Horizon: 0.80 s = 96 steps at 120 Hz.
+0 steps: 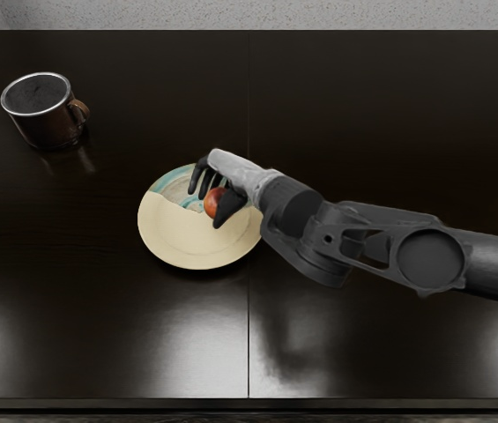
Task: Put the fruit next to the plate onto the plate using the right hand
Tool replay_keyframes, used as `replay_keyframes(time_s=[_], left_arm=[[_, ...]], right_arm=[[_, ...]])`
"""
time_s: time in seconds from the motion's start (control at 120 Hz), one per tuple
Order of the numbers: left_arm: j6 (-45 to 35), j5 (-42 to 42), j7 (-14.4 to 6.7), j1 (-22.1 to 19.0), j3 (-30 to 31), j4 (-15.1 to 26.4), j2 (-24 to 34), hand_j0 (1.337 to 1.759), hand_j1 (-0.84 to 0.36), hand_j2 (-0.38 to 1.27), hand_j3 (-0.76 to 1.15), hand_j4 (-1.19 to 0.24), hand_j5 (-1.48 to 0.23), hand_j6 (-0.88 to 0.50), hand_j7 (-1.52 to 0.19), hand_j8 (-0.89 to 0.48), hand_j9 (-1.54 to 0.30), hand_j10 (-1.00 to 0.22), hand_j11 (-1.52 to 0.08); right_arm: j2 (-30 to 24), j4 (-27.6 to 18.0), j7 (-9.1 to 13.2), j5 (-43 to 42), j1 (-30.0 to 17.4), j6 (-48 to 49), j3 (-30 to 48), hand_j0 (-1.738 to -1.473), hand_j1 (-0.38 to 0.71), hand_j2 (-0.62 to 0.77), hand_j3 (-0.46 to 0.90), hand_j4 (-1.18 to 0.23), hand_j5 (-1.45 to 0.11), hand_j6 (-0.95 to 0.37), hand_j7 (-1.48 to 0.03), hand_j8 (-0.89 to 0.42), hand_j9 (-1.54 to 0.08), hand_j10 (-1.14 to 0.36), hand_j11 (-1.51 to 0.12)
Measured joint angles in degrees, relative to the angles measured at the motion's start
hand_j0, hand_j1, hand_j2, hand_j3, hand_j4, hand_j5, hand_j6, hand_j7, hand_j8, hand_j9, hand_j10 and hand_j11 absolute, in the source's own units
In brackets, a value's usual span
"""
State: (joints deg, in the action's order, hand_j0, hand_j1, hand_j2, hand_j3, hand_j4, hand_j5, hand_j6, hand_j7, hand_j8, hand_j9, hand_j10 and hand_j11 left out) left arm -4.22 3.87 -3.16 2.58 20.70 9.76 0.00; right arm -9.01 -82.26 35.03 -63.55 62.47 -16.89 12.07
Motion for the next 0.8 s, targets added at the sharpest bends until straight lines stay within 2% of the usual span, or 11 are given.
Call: replay_keyframes(time_s=[0.217,0.275,0.358,0.467,0.6,0.7,0.742,0.8], left_arm=[[0.00,0.00,0.00,0.02,0.00,0.00,0.00,1.658,0.07,0.05,0.00,-0.23,-0.30,-0.23,-0.30,-0.23,-0.30,-0.23,-0.30],[0.00,0.00,0.00,0.01,-0.01,0.00,0.00,1.658,0.07,0.05,0.00,-0.23,-0.30,-0.23,-0.30,-0.23,-0.30,-0.23,-0.30],[0.00,0.00,0.00,0.02,-0.01,0.00,0.00,1.658,0.07,0.05,0.00,-0.23,-0.30,-0.23,-0.30,-0.23,-0.30,-0.23,-0.30],[0.00,0.00,0.00,0.02,-0.03,0.00,0.00,1.658,0.07,0.05,0.00,-0.23,-0.30,-0.23,-0.30,-0.23,-0.30,-0.23,-0.30],[0.00,0.00,0.00,0.01,-0.02,0.00,0.00,1.658,0.07,0.05,0.00,-0.23,-0.30,-0.23,-0.30,-0.23,-0.30,-0.23,-0.30],[0.00,0.00,0.00,-0.03,-0.01,0.00,0.00,1.658,0.07,0.05,0.00,-0.23,-0.30,-0.23,-0.30,-0.23,-0.30,-0.23,-0.30],[0.00,0.00,0.00,0.01,-0.01,0.00,0.00,1.658,0.07,0.05,0.00,-0.23,-0.30,-0.23,-0.30,-0.23,-0.30,-0.23,-0.30],[0.00,0.00,0.00,-0.01,0.00,0.00,0.00,1.658,0.07,0.05,0.00,-0.23,-0.30,-0.23,-0.30,-0.23,-0.30,-0.23,-0.30]], right_arm=[[2.76,2.03,0.01,-0.57,-1.46,-0.04,-1.79,-1.658,0.31,0.44,0.00,-0.67,-0.88,-0.67,-0.87,-0.51,-0.87,-0.57,-0.87],[3.33,2.43,0.00,-0.63,-1.59,-0.16,-2.09,-1.658,0.29,0.39,0.00,-0.64,-0.84,-0.64,-0.83,-0.51,-0.83,-0.56,-0.83],[3.67,2.74,-0.02,-0.44,-1.72,-0.58,-2.06,-1.658,0.17,0.24,0.00,-0.50,-0.66,-0.51,-0.66,-0.42,-0.66,-0.45,-0.66],[3.05,2.40,-0.02,0.40,-1.71,-0.80,-1.26,-1.658,-0.01,0.14,0.00,-0.32,-0.42,-0.32,-0.42,-0.27,-0.42,-0.29,-0.42],[-2.07,-1.58,-0.03,3.09,-1.69,-0.36,1.92,-1.658,-0.15,0.07,0.00,-0.19,-0.25,-0.19,-0.25,-0.16,-0.25,-0.17,-0.25],[-7.23,-4.22,-0.03,9.08,-1.86,3.53,5.66,-1.658,-0.21,0.04,0.00,-0.13,-0.17,-0.13,-0.17,-0.11,-0.17,-0.12,-0.17],[-10.42,-4.72,-1.52,13.22,-2.27,7.65,7.82,-1.658,-0.23,0.03,0.00,-0.11,-0.15,-0.11,-0.15,-0.10,-0.15,-0.11,-0.15],[-16.12,-4.84,-5.88,19.80,-3.07,15.31,10.44,-1.658,-0.25,0.02,0.00,-0.09,-0.12,-0.10,-0.12,-0.08,-0.12,-0.09,-0.12]])
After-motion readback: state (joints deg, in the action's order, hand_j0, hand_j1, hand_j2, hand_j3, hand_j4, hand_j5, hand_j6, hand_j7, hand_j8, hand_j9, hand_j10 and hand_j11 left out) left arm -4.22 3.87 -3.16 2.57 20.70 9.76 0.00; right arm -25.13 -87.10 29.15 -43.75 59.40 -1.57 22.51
